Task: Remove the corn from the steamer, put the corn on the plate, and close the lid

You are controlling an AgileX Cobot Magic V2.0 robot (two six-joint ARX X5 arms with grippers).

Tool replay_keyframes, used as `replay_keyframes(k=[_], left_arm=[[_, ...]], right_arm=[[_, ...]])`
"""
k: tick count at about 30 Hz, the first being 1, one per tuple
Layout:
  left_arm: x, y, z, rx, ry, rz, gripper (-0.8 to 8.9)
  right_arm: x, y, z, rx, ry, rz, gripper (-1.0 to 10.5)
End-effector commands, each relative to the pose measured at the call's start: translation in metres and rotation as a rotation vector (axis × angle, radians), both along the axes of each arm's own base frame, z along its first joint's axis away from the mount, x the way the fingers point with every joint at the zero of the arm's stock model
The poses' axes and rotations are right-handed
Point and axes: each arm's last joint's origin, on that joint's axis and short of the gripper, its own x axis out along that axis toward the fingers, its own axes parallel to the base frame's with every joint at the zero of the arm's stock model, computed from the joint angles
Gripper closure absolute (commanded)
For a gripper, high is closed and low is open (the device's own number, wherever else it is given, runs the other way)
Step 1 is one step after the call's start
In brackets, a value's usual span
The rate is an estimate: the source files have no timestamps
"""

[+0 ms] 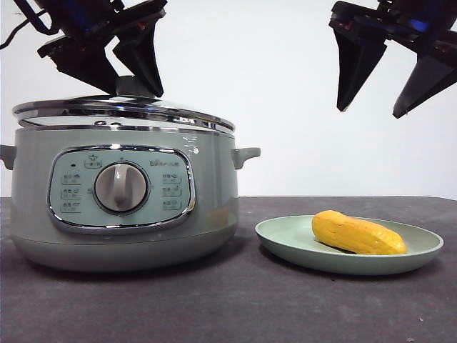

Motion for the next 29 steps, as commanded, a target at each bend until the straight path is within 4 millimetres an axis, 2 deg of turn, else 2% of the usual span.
replay_keyframes(k=[1,13,14,16,18,24,29], left_arm=[[0.003,-0.002,0.006,-0.021,-0.035,0.002,8.22],[0.006,-0.004,-0.006,0.016,0.019,0.005,7.95],[0.006,-0.004,-0.006,0.015,0.022,0.003,7.45],[0.006,-0.004,-0.006,0.015,0.025,0.004,5.47],[0.006,-0.004,-0.006,0.015,0.025,0.004,4.14],[0.007,-0.005,-0.003,-0.001,-0.011,0.006,4.04],[-0.003,0.000,0.015,-0.034,-0.074,0.008,4.04]], right_arm=[[-0.001,0.000,-0.004,-0.005,0.016,-0.010,5.4],[-0.002,-0.001,-0.005,-0.012,0.029,-0.010,5.4],[-0.002,-0.001,-0.005,-0.013,0.031,-0.010,5.4],[-0.002,-0.001,-0.005,-0.013,0.033,-0.009,5.4],[-0.002,-0.001,-0.005,-0.013,0.033,-0.009,5.4],[-0.002,-0.001,-0.005,-0.013,0.034,-0.008,5.4],[-0.003,-0.001,-0.004,-0.011,0.030,-0.008,5.4]])
